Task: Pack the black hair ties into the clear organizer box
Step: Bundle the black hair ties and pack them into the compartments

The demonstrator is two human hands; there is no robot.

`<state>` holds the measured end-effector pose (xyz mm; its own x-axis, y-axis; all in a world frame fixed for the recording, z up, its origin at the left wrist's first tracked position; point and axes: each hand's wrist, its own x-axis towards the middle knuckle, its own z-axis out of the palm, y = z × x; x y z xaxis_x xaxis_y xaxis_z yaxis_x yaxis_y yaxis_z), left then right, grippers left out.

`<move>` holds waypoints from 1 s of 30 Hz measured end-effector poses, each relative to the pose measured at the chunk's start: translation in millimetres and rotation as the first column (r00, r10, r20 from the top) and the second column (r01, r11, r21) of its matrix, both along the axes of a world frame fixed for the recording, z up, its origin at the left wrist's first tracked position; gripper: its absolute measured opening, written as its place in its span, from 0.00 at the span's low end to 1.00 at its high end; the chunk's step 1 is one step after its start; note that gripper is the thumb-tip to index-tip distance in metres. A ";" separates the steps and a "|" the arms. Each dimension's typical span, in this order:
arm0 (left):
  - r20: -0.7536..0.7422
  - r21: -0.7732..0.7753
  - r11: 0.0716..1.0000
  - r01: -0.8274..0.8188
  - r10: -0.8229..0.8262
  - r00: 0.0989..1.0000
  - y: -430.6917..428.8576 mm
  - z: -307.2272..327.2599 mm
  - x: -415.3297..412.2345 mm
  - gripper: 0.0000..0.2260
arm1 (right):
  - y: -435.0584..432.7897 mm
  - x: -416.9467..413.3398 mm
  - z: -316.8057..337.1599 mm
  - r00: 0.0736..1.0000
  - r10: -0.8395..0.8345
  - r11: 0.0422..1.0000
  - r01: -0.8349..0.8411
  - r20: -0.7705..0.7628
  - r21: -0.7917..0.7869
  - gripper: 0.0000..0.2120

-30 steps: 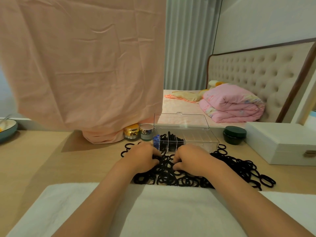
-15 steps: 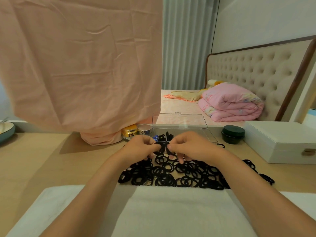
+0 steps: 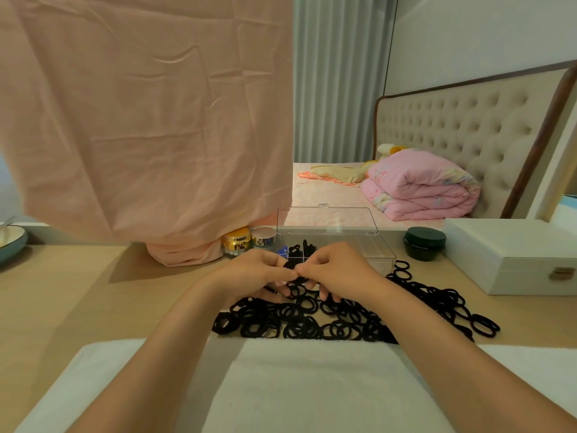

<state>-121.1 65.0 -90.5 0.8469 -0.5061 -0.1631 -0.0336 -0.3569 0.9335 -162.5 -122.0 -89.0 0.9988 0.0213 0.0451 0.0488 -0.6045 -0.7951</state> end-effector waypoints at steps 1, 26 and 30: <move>-0.008 -0.001 1.000 -0.016 0.016 1.000 4.3 1.4 0.9 0.04 | 1.0 -0.6 0.1 1.000 0.015 0.999 -0.014 -0.019 0.041 0.09; 0.272 0.196 0.943 -0.270 0.212 0.939 41.8 -6.5 22.2 0.03 | 34.8 13.5 2.4 0.957 0.280 0.827 -0.280 -0.074 -0.488 0.13; 0.255 0.157 0.955 -0.253 0.208 0.944 28.8 -6.4 16.0 0.04 | 15.4 6.2 17.0 0.965 0.250 0.962 -0.257 -0.077 -0.097 0.07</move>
